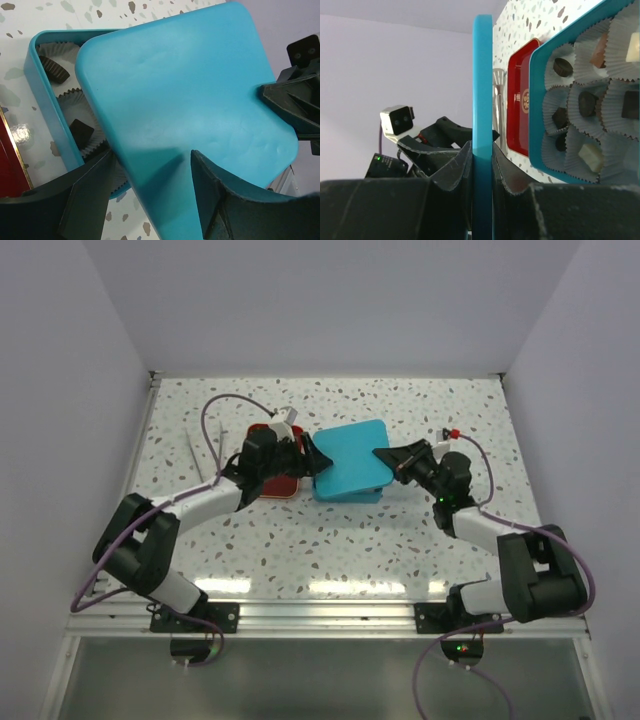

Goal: Pack the chocolate

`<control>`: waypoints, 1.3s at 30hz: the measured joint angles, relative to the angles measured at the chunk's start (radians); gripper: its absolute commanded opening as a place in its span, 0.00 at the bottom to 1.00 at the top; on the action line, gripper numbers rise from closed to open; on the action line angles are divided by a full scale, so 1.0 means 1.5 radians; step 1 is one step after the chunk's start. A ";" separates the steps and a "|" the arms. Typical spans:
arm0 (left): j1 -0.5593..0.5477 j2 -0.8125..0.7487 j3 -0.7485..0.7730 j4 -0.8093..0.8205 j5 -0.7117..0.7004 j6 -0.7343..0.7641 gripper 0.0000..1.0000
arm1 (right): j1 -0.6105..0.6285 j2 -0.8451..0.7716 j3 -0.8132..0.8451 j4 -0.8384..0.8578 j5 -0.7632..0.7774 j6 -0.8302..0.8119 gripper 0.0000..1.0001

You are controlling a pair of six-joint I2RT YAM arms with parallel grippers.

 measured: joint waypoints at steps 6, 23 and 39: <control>0.002 0.014 0.022 -0.031 -0.005 0.012 0.66 | 0.005 0.009 0.013 -0.035 0.013 -0.030 0.00; 0.003 0.096 0.101 -0.152 -0.068 0.086 0.66 | 0.041 0.105 0.092 -0.126 0.050 -0.122 0.00; -0.003 0.133 0.194 -0.137 -0.067 0.123 0.68 | 0.067 0.164 0.090 -0.083 0.029 -0.139 0.00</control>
